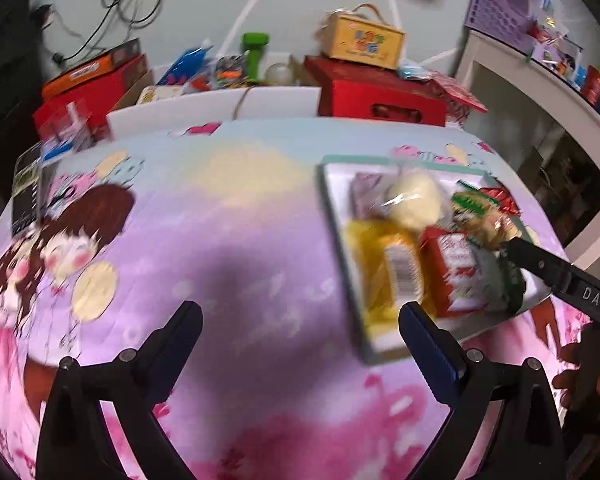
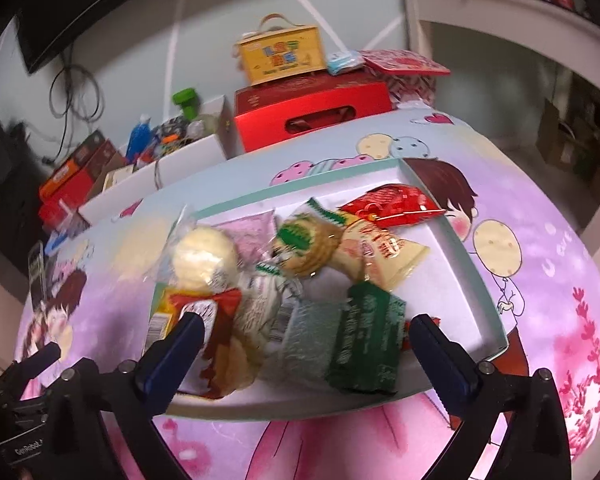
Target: Organize snacks
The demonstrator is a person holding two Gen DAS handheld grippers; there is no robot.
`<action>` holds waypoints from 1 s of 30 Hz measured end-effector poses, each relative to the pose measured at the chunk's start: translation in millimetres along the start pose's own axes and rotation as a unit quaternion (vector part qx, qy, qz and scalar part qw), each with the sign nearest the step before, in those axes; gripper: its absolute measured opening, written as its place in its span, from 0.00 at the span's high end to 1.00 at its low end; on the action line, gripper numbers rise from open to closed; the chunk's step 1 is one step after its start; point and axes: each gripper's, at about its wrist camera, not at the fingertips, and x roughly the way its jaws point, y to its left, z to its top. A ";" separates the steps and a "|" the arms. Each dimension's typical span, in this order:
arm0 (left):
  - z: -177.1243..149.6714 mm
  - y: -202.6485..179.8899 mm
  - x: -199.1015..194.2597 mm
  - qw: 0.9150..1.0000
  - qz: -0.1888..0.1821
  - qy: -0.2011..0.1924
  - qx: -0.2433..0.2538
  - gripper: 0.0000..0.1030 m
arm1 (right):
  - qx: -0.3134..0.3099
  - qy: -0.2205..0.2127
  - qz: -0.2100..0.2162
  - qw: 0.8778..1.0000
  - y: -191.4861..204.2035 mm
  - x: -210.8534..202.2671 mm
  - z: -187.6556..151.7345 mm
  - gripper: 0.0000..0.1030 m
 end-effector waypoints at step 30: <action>-27.5 45.6 -3.2 0.987 0.127 0.053 -0.076 0.04 | -0.091 0.034 -0.004 0.995 56.1 4.8 -38.4 0.00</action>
